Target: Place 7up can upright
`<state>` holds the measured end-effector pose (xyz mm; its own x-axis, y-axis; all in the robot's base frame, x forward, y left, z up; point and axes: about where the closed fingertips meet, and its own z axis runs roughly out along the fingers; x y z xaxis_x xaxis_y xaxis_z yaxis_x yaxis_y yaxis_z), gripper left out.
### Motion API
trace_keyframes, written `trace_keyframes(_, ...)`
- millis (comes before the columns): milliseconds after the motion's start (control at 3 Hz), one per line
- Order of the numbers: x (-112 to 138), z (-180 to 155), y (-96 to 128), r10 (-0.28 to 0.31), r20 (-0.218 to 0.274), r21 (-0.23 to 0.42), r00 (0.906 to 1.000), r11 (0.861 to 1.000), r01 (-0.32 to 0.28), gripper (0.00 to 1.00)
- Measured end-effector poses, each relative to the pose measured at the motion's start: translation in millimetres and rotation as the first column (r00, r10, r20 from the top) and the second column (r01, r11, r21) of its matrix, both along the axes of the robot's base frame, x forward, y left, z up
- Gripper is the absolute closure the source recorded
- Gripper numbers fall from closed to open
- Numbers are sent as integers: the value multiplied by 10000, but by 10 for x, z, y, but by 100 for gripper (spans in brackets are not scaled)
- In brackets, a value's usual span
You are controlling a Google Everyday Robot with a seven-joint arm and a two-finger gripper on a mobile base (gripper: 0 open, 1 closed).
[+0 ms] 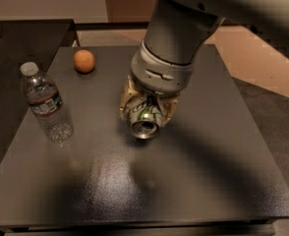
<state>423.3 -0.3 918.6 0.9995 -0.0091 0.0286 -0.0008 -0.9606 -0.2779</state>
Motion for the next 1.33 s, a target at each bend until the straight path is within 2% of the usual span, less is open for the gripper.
trace_keyframes(333, -20, 44, -57, -2002, -457, 425, 9787, 9784, 2021, 100)
trace_keyframes(667, -22, 54, -48, -2524, -610, 446, 9657, 9659, 2552, 100)
trace_keyframes(1000, -22, 55, -47, -2523, -608, 447, 9657, 9659, 2552, 100)
trace_keyframes(1333, -23, 49, -41, -2663, -1011, 891, 9586, 9572, 2754, 100)
